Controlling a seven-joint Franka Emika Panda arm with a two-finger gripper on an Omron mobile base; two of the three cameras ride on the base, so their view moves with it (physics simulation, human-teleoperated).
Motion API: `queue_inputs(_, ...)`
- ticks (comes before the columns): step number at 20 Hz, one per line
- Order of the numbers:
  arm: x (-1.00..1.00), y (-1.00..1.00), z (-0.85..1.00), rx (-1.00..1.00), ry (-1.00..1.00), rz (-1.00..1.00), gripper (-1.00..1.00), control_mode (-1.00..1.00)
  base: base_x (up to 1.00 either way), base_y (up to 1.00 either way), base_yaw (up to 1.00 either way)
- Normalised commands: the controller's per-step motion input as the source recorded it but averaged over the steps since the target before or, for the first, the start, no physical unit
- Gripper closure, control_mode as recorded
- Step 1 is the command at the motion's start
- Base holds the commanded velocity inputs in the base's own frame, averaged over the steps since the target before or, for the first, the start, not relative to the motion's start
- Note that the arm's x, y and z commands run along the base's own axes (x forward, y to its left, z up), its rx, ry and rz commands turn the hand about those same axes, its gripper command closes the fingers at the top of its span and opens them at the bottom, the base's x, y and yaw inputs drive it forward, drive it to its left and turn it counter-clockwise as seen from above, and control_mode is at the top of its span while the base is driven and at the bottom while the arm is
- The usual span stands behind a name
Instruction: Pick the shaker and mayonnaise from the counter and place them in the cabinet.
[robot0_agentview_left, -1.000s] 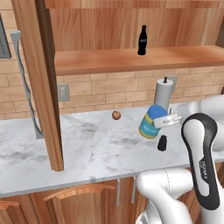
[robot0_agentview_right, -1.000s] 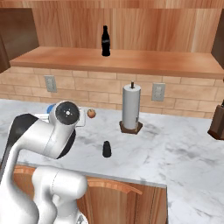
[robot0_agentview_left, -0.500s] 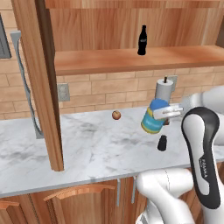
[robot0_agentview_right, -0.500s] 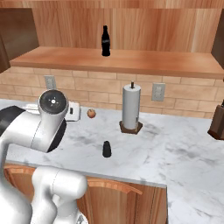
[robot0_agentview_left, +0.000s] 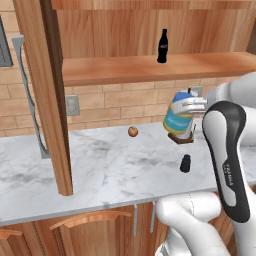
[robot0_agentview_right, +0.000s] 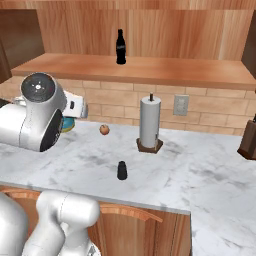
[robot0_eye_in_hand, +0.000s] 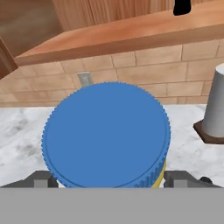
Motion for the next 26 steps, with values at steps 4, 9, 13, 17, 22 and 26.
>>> queue_inputs(4, 0.04, 0.0, 0.74, -0.01, 0.0, -0.09, 1.0, -1.0, 0.0, 0.0, 0.0)
queue_inputs(9, 0.01, 0.0, 0.68, 0.0, 0.0, -0.08, 1.0, -1.0, 0.0, 0.0, 0.0)
queue_inputs(13, 0.05, 0.0, 0.58, 0.0, 0.0, -0.05, 1.0, -1.0, 0.0, 0.0, 0.0)
queue_inputs(17, 0.15, 0.0, 0.43, 0.0, 0.0, -0.02, 1.0, -1.0, 0.0, 0.0, 0.0)
queue_inputs(22, 0.31, 0.0, 0.12, 0.0, 0.0, -0.01, 1.0, -1.0, 0.0, 0.0, 0.0)
queue_inputs(26, 0.38, 0.0, 0.0, 0.0, 0.0, 0.0, 1.0, -1.0, 0.0, 0.0, 0.0)
